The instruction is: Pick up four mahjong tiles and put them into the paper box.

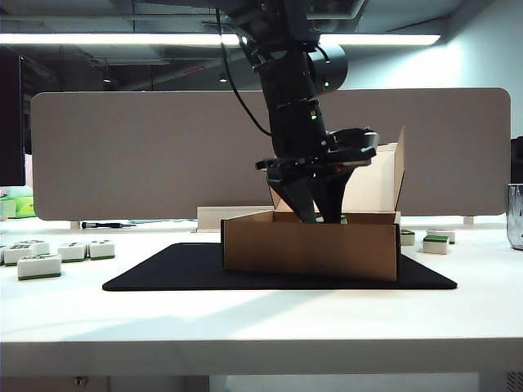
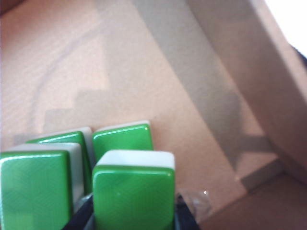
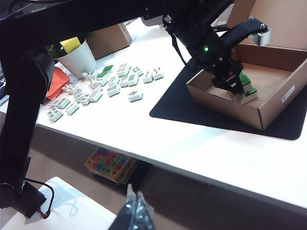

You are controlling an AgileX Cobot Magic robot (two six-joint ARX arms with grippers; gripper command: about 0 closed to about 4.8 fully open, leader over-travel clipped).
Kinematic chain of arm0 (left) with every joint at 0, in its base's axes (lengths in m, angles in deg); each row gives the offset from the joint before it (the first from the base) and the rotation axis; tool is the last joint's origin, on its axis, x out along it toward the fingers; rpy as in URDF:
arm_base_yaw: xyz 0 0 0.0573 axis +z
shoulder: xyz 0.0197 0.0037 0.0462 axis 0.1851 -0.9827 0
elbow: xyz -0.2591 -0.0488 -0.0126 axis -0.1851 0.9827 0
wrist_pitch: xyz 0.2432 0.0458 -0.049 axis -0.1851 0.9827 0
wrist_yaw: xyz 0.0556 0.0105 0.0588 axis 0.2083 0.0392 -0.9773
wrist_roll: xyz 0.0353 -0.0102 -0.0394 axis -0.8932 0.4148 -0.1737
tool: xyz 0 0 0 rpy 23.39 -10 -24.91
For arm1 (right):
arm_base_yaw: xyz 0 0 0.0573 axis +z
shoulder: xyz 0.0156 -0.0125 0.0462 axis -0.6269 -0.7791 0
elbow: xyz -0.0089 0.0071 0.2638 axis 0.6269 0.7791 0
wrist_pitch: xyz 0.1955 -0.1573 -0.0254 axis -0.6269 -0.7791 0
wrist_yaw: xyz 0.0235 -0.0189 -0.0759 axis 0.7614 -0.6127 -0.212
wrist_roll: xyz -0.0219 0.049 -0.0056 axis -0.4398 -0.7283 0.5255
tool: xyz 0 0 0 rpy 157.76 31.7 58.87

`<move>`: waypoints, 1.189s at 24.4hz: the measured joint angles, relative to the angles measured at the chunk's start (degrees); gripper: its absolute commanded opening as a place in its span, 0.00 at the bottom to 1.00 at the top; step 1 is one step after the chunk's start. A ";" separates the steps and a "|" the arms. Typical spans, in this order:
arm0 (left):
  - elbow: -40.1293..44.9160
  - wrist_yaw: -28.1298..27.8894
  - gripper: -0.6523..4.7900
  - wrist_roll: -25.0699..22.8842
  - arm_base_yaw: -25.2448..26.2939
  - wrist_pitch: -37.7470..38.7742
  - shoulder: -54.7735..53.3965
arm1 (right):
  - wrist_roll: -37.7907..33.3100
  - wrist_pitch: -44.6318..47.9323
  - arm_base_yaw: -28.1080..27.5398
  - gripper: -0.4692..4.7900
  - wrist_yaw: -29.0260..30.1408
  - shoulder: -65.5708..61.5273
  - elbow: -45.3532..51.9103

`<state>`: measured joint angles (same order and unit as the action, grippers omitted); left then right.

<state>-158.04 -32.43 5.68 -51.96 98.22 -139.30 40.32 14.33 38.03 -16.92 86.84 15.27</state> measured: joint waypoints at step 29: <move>-0.02 -8.02 0.53 -0.07 -1.07 2.29 8.41 | 0.00 -0.02 0.00 0.09 0.00 0.00 0.00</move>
<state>-158.06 -40.45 5.61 -53.03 100.51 -130.88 40.32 14.30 38.03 -16.92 86.84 15.27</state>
